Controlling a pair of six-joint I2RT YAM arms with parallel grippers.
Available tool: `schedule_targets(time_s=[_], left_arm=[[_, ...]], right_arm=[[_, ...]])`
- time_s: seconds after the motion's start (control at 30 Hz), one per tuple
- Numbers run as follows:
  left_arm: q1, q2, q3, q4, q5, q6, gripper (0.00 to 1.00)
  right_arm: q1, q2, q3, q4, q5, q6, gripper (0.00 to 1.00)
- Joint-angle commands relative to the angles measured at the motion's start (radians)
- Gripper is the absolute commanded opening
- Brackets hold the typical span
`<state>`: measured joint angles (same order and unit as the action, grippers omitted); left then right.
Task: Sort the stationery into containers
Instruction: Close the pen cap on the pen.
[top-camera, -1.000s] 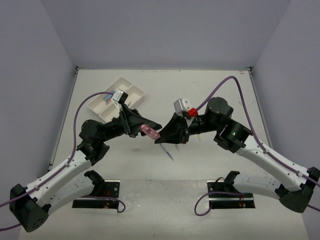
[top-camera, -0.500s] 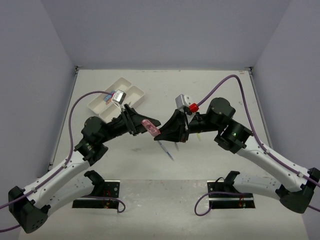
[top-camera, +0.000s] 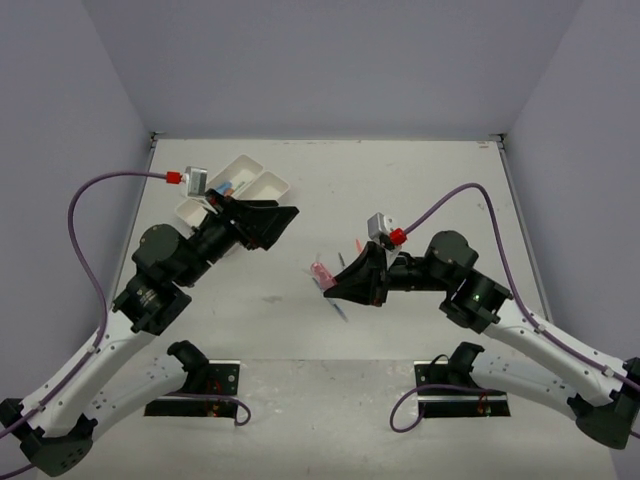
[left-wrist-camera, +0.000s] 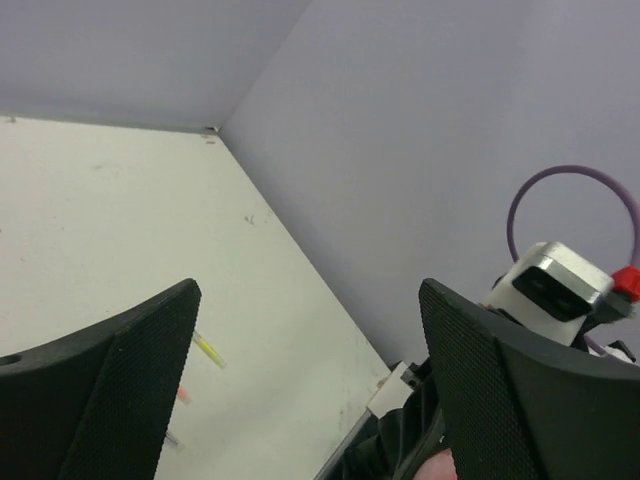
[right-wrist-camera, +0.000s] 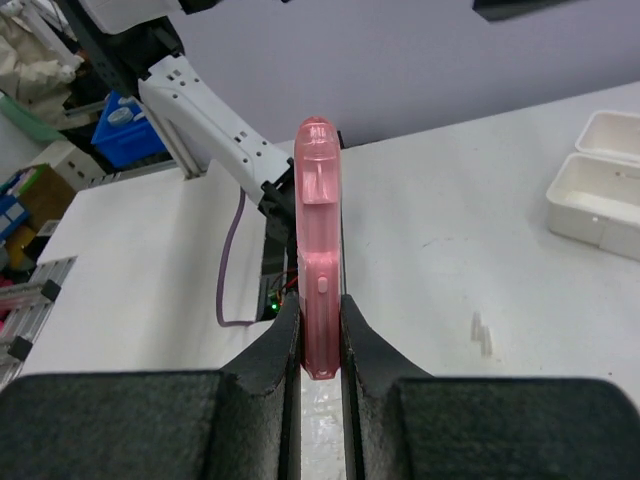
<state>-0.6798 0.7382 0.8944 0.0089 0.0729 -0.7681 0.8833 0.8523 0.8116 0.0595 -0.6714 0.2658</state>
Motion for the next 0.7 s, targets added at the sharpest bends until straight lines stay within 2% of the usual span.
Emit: schedule_targets(time_s=[0.0, 0.03, 0.17, 0.3, 0.37, 0.43, 0.6, 0.67], left_arm=[[0.005, 0.035, -0.003, 0.187, 0.225, 0.11, 0.8], [0.003, 0.047, -0.01, 0.253, 0.329, 0.109, 0.8], [0.005, 0.089, -0.06, 0.399, 0.535, 0.085, 0.78], [0.005, 0.09, -0.094, 0.478, 0.654, 0.097, 0.71], [0.003, 0.082, -0.114, 0.497, 0.693, 0.109, 0.66], [0.003, 0.073, -0.126, 0.5, 0.702, 0.114, 0.57], [0.005, 0.081, -0.146, 0.548, 0.731, 0.084, 0.47], [0.005, 0.091, -0.149, 0.56, 0.738, 0.075, 0.39]], right_arm=[[0.003, 0.005, -0.024, 0.067, 0.064, 0.082, 0.0], [0.003, 0.007, -0.023, 0.075, 0.065, 0.085, 0.0], [0.002, 0.026, -0.007, 0.094, 0.071, 0.105, 0.0], [0.003, 0.037, 0.012, 0.092, 0.09, 0.147, 0.0], [0.002, 0.033, 0.01, 0.117, 0.08, 0.175, 0.0], [0.002, 0.03, 0.005, 0.136, 0.051, 0.191, 0.0], [0.003, 0.028, 0.02, 0.158, 0.026, 0.208, 0.0], [0.002, 0.028, 0.027, 0.155, 0.026, 0.208, 0.0]])
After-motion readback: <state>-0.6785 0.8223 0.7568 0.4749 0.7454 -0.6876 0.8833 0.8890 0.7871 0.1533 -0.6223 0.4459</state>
